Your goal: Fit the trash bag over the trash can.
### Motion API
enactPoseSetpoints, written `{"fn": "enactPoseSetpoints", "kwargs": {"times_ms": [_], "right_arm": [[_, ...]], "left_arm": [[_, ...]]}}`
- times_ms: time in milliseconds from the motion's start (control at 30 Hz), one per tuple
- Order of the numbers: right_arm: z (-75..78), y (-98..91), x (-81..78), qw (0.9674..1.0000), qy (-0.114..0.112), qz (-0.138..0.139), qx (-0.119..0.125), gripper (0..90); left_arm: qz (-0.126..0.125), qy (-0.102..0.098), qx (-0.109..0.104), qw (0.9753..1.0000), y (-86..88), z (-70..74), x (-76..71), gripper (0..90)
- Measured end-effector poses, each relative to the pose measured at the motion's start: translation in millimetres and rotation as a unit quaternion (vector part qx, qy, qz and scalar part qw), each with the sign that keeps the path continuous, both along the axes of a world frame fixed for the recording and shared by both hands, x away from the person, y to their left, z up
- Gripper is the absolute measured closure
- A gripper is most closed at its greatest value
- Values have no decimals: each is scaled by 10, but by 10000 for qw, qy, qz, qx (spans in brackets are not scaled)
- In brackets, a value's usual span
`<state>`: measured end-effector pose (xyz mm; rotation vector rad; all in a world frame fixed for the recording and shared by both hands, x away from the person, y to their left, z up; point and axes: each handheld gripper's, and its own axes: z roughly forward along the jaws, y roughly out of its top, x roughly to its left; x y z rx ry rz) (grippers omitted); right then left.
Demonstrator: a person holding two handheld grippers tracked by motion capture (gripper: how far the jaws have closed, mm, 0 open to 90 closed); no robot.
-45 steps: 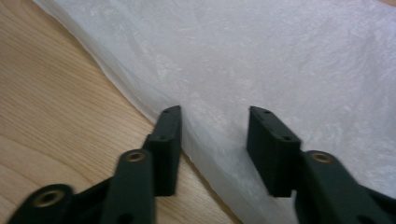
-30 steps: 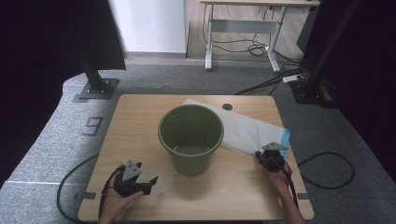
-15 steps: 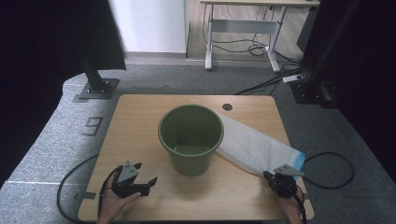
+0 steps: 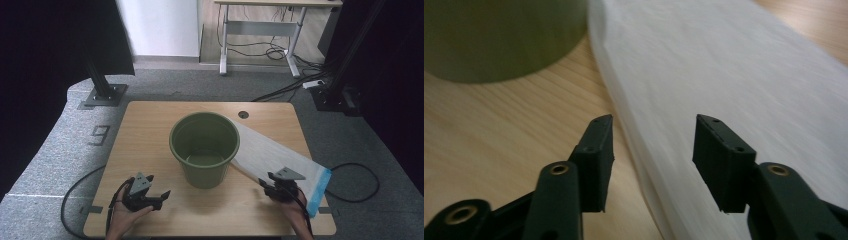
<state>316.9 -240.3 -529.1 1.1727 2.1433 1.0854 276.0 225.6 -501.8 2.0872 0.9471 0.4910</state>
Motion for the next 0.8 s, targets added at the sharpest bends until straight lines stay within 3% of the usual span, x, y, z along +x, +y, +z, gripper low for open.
{"fn": "enactPoseSetpoints", "kwargs": {"times_ms": [67,133,167,200,367,467,567,667,767,800], "right_arm": [[-28,165,149,9998,97,158,-57,465],[-62,331,289,9992,10,268,-285,437],[-62,331,289,9992,10,268,-285,437],[-83,422,390,9990,11,309,-333,430],[-107,550,621,9992,178,322,-154,489],[-111,543,662,9985,287,460,-72,561],[-128,540,666,9982,344,470,-172,603],[-169,547,647,9974,472,504,-206,728],[-181,541,633,9971,491,515,-252,777],[-184,508,601,9975,454,495,-238,838]], "left_arm": [[-3,42,35,10000,-6,-22,5,161],[-2,81,9,10000,1,-35,11,161],[-2,81,9,10000,1,-35,11,161],[-4,81,-48,10000,14,-32,19,161],[-159,39,-189,9997,35,-34,22,159],[-169,18,-172,9997,48,-38,16,157],[-153,4,-215,9997,69,-33,9,157],[-111,13,-194,9997,80,-25,8,157],[-90,24,-170,9998,76,-26,7,157],[-85,20,-137,9999,74,-23,4,157]]}}
